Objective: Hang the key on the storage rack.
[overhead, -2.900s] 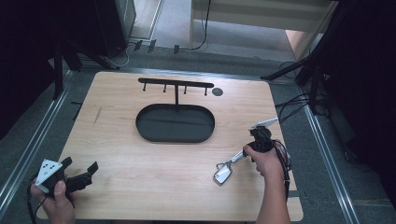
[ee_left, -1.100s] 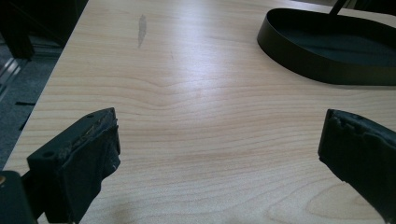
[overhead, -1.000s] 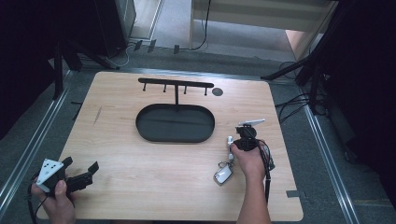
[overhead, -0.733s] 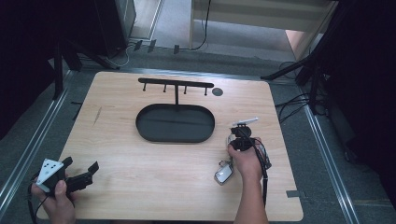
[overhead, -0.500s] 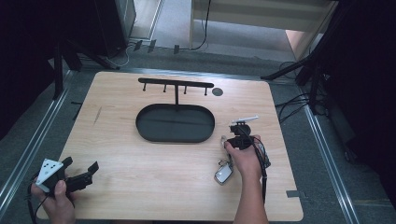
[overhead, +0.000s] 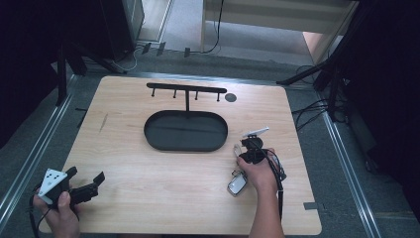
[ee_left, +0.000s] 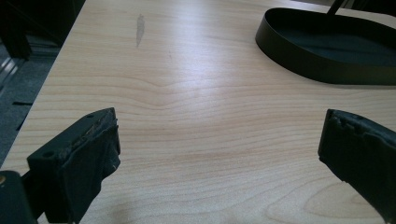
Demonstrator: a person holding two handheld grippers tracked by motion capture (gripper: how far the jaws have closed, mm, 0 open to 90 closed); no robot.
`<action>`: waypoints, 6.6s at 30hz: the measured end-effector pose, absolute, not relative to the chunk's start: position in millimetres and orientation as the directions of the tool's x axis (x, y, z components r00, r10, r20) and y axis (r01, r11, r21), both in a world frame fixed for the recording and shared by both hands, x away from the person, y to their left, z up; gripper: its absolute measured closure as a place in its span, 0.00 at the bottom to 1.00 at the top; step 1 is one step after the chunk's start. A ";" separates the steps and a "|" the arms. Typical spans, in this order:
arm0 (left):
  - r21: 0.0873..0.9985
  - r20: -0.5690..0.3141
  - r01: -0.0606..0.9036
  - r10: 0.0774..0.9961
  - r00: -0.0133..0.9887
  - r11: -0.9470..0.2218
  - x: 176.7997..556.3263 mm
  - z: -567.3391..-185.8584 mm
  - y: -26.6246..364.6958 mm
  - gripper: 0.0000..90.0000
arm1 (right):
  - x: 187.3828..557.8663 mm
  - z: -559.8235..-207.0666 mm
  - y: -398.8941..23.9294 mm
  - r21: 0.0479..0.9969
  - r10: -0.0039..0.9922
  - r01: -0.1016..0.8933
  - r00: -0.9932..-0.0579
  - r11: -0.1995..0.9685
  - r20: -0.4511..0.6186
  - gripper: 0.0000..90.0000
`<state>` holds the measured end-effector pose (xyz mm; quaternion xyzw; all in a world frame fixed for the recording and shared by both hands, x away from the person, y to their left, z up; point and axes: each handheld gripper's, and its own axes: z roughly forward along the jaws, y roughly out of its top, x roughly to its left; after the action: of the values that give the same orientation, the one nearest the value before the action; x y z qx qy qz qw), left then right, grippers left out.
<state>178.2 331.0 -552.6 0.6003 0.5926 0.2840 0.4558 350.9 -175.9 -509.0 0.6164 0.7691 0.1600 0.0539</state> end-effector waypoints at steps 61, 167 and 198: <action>0.884 -0.204 0.451 0.970 0.134 0.123 177.9 -552.6 331.7 0.00 | 340.2 -401.2 -88.5 0.917 0.975 0.392 -0.223 0.074 0.016 0.93; 0.890 -0.154 0.448 0.980 0.126 0.082 178.2 -552.0 326.8 0.00 | 274.0 -504.5 -283.9 0.872 0.993 0.488 -0.114 0.043 0.015 0.00; 0.899 -0.138 0.432 0.984 0.115 0.076 176.4 -551.9 325.1 0.00 | 224.5 -532.8 -363.3 0.890 0.997 0.453 -0.035 -0.046 0.069 0.00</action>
<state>176.4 325.1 -551.9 0.6032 0.5868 0.3135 0.4400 224.5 -363.3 -532.8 0.6043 0.5998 0.3971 0.3427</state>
